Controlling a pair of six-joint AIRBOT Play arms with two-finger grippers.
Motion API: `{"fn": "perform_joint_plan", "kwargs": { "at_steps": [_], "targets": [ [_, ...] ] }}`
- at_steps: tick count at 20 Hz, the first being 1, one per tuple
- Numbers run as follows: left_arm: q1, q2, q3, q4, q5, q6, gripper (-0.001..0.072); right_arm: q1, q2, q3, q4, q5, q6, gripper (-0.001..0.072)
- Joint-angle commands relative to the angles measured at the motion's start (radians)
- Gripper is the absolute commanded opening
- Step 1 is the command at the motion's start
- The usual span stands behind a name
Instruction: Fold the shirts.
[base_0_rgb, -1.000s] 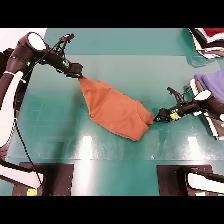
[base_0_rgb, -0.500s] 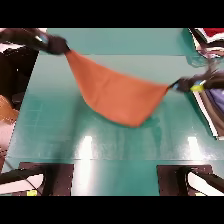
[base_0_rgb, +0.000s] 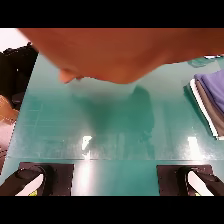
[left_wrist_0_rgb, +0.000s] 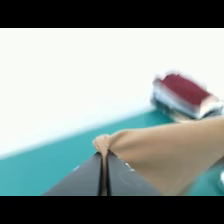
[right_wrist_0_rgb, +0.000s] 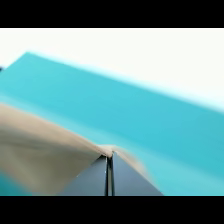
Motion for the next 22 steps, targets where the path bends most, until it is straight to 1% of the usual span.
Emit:
{"fn": "perform_joint_plan", "kwargs": {
  "at_steps": [1, 4, 6, 7, 9, 11, 13, 15, 18, 20, 22],
  "targets": [
    [0.000, 0.077, 0.020, -0.011, 0.074, -0.010, 0.0026, -0.078, 0.030, 0.127, -0.006, 0.005, 0.027, 0.0016],
    [0.000, 0.071, 0.017, -0.018, 0.063, -0.009, 0.0026, -0.130, -0.020, 0.245, -0.005, 0.082, 0.074, 0.0016],
    [0.000, 0.051, -0.026, -0.005, 0.064, -0.005, 0.0026, -0.124, -0.089, 0.299, -0.005, 0.142, 0.111, 0.0016],
    [0.000, 0.037, -0.060, 0.012, 0.061, -0.005, 0.0026, -0.100, -0.126, 0.292, -0.005, 0.161, 0.132, 0.0016],
    [0.000, -0.018, -0.126, 0.063, 0.039, -0.005, 0.0026, -0.021, -0.190, 0.205, -0.007, 0.166, 0.138, 0.0016],
    [0.000, -0.108, -0.176, 0.166, -0.009, -0.006, 0.0027, 0.081, -0.282, 0.111, -0.067, 0.163, 0.141, 0.0016],
    [0.001, -0.221, -0.219, 0.270, -0.076, -0.010, 0.0027, 0.169, -0.391, 0.040, -0.194, 0.129, 0.145, 0.0016],
    [0.001, -0.349, -0.269, 0.309, -0.104, -0.009, 0.0027, 0.222, -0.507, -0.004, -0.245, 0.073, 0.150, 0.0016],
    [0.001, -0.544, -0.336, 0.308, -0.014, -0.010, 0.0028, 0.249, -0.674, -0.014, -0.233, -0.034, 0.150, 0.0016],
    [0.003, -0.664, -0.336, 0.309, 0.045, -0.018, 0.0028, 0.248, -0.756, -0.014, -0.177, -0.075, 0.150, 0.0017],
    [0.004, -0.740, -0.336, 0.307, 0.071, -0.021, 0.0030, 0.235, -0.809, -0.014, -0.119, -0.090, 0.151, 0.0019]
  ]
}}
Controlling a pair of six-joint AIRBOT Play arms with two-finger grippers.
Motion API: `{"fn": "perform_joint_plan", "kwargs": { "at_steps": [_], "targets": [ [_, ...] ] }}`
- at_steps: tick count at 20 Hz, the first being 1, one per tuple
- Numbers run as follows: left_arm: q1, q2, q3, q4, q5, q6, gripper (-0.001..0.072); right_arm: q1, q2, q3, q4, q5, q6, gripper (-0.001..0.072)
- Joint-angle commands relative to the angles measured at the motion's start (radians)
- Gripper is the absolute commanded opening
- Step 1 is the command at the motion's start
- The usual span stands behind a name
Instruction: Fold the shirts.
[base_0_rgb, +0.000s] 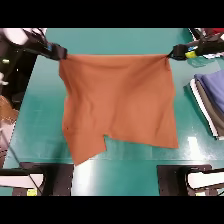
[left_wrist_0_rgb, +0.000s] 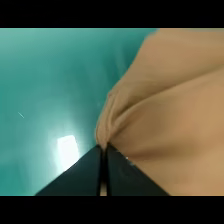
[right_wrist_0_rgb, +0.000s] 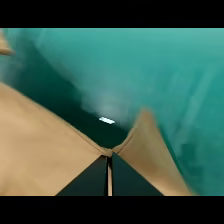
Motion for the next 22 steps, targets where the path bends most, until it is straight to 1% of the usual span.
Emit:
{"fn": "perform_joint_plan", "kwargs": {
  "at_steps": [1, 2, 3, 4, 7, 9, 14, 16, 17, 18, 19, 20, 21, 22],
  "targets": [
    [0.002, -0.151, -0.015, 0.012, 0.053, -0.017, 0.0039, -0.003, -0.114, -0.008, 0.086, -0.053, 0.002, 0.0021],
    [0.002, -0.161, -0.015, 0.012, 0.048, -0.017, 0.0039, -0.010, -0.124, -0.008, 0.112, -0.054, 0.002, 0.0106],
    [0.002, -0.162, -0.015, 0.011, 0.050, -0.017, 0.0039, -0.014, -0.130, -0.008, 0.137, -0.057, 0.002, 0.0323],
    [0.002, -0.160, -0.013, 0.012, 0.047, -0.016, 0.0039, -0.025, -0.130, -0.008, 0.153, -0.063, 0.002, 0.0474],
    [0.002, -0.156, -0.010, 0.010, 0.014, -0.016, 0.0039, -0.041, -0.120, -0.008, 0.216, -0.061, 0.002, 0.0479],
    [0.002, -0.156, -0.010, 0.010, -0.008, -0.018, 0.0040, -0.045, -0.110, -0.008, 0.231, -0.049, 0.002, 0.0446],
    [0.002, -0.156, -0.010, 0.011, 0.016, -0.027, 0.0040, -0.026, -0.107, -0.008, 0.232, 0.023, 0.002, 0.0446],
    [0.002, -0.156, -0.010, 0.068, 0.051, -0.027, 0.0038, -0.020, -0.107, -0.008, 0.231, 0.039, 0.002, 0.0446],
    [0.002, -0.156, -0.010, 0.065, 0.068, -0.027, 0.0041, -0.018, -0.107, -0.008, 0.231, 0.046, 0.002, 0.0446],
    [0.002, -0.156, -0.010, 0.051, 0.082, -0.034, 0.0171, -0.018, -0.107, -0.008, 0.231, 0.057, 0.002, 0.0446],
    [0.002, -0.156, -0.010, 0.046, 0.085, -0.088, 0.0720, -0.018, -0.107, -0.008, 0.231, 0.069, 0.002, 0.0445],
    [0.002, -0.157, -0.010, 0.049, 0.085, -0.151, 0.0720, -0.018, -0.107, -0.008, 0.231, 0.075, 0.002, 0.0446],
    [0.002, -0.157, -0.010, 0.060, 0.084, -0.154, 0.0720, -0.018, -0.106, -0.008, 0.231, 0.082, 0.002, 0.0443],
    [0.002, -0.156, -0.010, 0.067, 0.076, -0.132, 0.0720, -0.018, -0.106, -0.008, 0.231, 0.089, 0.002, 0.0428]
  ]
}}
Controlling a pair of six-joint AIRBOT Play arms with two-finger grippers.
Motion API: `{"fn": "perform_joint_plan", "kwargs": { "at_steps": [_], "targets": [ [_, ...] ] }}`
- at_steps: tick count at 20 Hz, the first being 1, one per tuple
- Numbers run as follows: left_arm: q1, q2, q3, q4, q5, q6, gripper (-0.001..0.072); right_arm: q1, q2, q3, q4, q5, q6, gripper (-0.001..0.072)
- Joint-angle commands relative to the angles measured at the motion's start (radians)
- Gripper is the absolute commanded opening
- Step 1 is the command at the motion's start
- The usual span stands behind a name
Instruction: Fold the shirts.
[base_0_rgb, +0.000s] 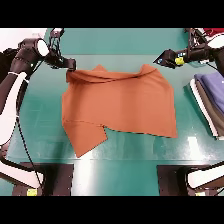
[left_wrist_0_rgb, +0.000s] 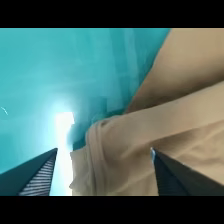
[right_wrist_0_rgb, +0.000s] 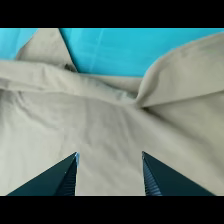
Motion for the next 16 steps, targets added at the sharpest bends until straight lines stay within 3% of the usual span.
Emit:
{"fn": "perform_joint_plan", "kwargs": {
  "at_steps": [1, 2, 3, 5, 8, 12, 16],
  "targets": [
    [0.000, 0.000, 0.009, 0.051, -0.040, -0.024, 0.0696, 0.001, 0.007, 0.000, -0.001, 0.043, -0.001, 0.0427],
    [0.001, 0.000, 0.020, 0.092, -0.114, -0.024, 0.0562, -0.008, 0.018, 0.000, 0.000, 0.061, -0.001, 0.0428],
    [0.001, 0.002, 0.028, 0.154, -0.197, -0.023, 0.0500, -0.019, 0.036, 0.000, -0.002, 0.086, -0.004, 0.0428],
    [0.016, 0.020, 0.013, 0.219, -0.320, -0.026, 0.0498, -0.043, 0.079, -0.001, -0.003, 0.140, -0.014, 0.0428],
    [0.067, 0.101, -0.119, 0.179, -0.369, -0.029, 0.0498, -0.085, 0.188, -0.061, -0.008, 0.192, -0.030, 0.0428],
    [0.134, 0.339, -0.497, 0.159, -0.307, -0.055, 0.0498, -0.134, 0.369, -0.271, -0.007, 0.176, -0.036, 0.0428],
    [0.176, 0.595, -0.842, -0.021, -0.204, -0.063, 0.0499, -0.141, 0.505, -0.462, -0.006, 0.072, -0.041, 0.0428]
  ]
}}
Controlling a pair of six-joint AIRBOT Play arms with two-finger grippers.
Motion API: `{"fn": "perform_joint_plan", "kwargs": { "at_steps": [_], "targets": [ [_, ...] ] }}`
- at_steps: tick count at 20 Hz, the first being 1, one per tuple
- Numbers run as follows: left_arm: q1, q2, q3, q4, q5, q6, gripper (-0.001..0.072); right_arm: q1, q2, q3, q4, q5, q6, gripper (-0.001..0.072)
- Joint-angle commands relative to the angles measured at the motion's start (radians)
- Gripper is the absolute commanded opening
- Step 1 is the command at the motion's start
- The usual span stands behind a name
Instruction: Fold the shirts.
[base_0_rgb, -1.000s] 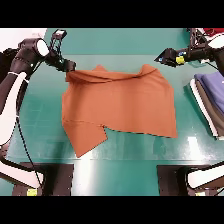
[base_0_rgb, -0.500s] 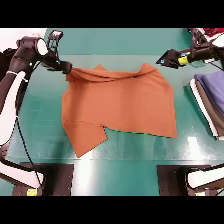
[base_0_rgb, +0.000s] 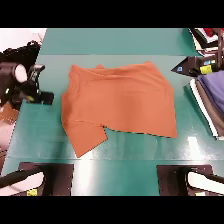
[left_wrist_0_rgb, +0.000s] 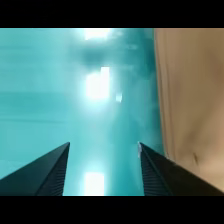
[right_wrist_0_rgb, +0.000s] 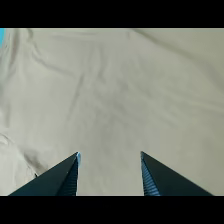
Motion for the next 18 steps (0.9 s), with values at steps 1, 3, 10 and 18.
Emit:
{"fn": "perform_joint_plan", "kwargs": {
  "at_steps": [1, 3, 10, 18],
  "targets": [
    [0.029, 0.192, -0.276, -0.174, 0.083, -0.008, 0.0499, -0.011, 0.117, -0.157, 0.011, -0.087, -0.006, 0.0429],
    [0.029, 0.224, -0.361, -0.284, 0.124, -0.006, 0.0500, -0.011, 0.151, -0.207, 0.035, -0.114, -0.006, 0.0428],
    [0.029, 0.212, -0.488, -0.388, 0.315, -0.008, 0.0499, -0.011, 0.200, -0.224, 0.035, -0.113, -0.005, 0.0428],
    [0.029, 0.210, -0.501, -0.468, 0.367, -0.007, 0.0498, -0.011, 0.202, -0.224, 0.035, -0.110, -0.005, 0.0428]
  ]
}}
